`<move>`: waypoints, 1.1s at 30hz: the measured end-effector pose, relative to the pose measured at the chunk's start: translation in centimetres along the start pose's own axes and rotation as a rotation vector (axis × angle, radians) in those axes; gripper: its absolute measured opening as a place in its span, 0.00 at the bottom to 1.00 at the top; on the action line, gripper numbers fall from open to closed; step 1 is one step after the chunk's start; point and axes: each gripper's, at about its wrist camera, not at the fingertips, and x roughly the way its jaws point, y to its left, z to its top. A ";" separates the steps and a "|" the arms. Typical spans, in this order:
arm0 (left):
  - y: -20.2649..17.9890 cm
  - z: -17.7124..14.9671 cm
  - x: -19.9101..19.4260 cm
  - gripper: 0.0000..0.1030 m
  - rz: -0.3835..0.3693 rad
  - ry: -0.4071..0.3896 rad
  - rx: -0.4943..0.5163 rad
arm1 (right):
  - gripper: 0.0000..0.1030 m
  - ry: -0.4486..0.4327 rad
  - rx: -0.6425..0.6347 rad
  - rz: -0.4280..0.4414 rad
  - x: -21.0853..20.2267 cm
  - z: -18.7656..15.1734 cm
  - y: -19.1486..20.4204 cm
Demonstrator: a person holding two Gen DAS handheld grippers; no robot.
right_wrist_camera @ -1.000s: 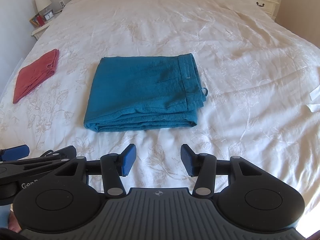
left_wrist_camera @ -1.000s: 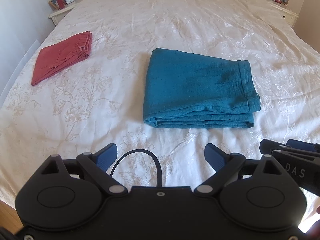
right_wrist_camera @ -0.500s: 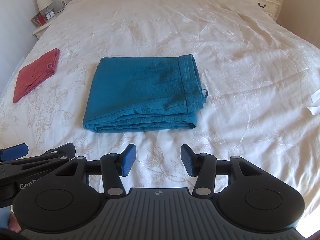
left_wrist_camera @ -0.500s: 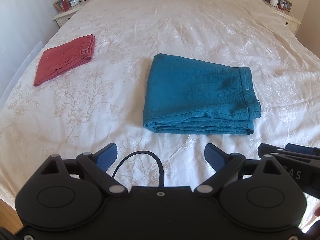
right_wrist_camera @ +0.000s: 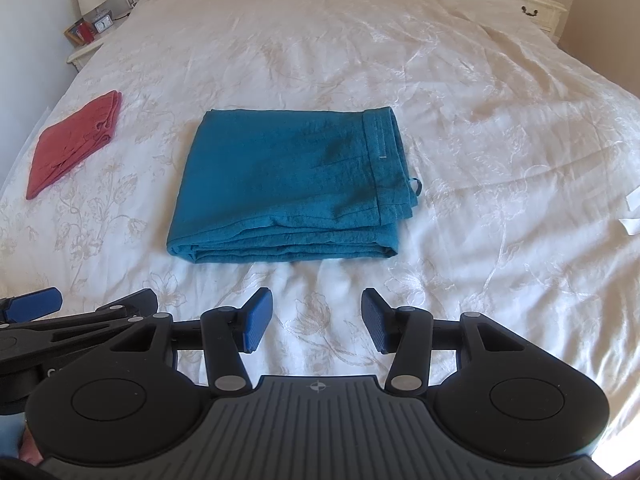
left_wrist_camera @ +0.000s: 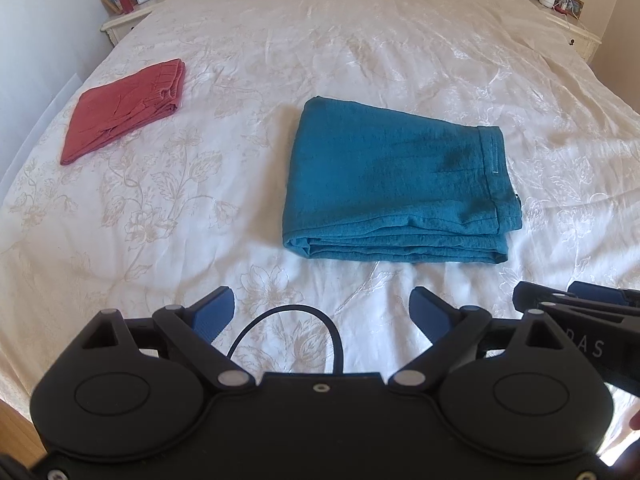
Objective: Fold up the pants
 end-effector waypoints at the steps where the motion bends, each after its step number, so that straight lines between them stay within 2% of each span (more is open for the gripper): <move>1: 0.0 0.0 0.0 0.92 -0.002 0.001 -0.002 | 0.47 0.000 0.000 0.000 0.0 0.0 0.0; 8: 0.3 0.1 0.2 0.92 -0.023 0.003 -0.021 | 0.47 0.005 -0.003 0.000 0.2 0.1 -0.1; 14: 0.7 0.4 -0.1 0.91 -0.051 -0.027 -0.050 | 0.47 0.005 -0.005 0.004 0.4 0.2 0.0; 22: 0.9 0.5 0.1 0.91 -0.075 -0.017 -0.075 | 0.47 -0.002 0.001 0.003 0.4 0.4 0.1; 27: 0.9 0.5 -0.7 0.89 -0.048 -0.093 -0.082 | 0.47 -0.012 0.006 0.003 0.2 0.5 0.0; 33: 1.5 0.6 -0.7 0.89 -0.044 -0.095 -0.114 | 0.47 -0.010 -0.001 0.002 0.2 0.4 0.1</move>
